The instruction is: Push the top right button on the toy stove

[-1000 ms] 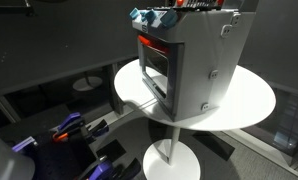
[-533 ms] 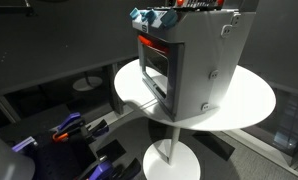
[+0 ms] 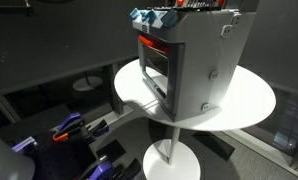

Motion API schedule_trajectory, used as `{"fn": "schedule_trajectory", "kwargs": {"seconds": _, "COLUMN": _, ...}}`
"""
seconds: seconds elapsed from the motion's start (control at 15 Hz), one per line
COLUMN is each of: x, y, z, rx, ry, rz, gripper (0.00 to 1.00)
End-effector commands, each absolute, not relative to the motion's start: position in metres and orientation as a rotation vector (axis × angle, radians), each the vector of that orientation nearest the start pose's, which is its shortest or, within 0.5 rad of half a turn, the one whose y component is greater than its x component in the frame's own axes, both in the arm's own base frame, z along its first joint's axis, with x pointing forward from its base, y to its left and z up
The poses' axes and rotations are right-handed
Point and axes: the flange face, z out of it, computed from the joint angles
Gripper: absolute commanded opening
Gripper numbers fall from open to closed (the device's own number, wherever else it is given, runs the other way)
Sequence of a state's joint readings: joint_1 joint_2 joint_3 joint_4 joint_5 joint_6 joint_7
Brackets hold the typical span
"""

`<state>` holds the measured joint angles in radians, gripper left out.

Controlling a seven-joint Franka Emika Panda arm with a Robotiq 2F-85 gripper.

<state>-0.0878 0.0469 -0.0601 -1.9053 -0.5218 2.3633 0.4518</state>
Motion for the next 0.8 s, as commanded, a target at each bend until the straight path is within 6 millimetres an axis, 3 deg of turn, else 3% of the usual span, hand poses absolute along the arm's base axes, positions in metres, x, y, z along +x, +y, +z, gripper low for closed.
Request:
{"fn": "schedule_trajectory", "kwargs": {"seconds": 0.0, "x": 0.603, "y": -0.093, "z": 0.522, "rx": -3.384, "ry": 0.531, "rz": -0.803, "gripper": 1.0}}
{"fn": "schedule_trajectory", "kwargs": {"seconds": 0.33, "x": 0.585, "y": -0.076, "z": 0.529, "rx": -3.371, "ry": 0.517, "rz": -0.71, "gripper": 1.0}}
{"fn": "schedule_trajectory", "kwargs": {"seconds": 0.73, "x": 0.553, "y": -0.046, "z": 0.543, "rx": -3.315, "ry": 0.536, "rz": -0.477, "gripper": 1.0}}
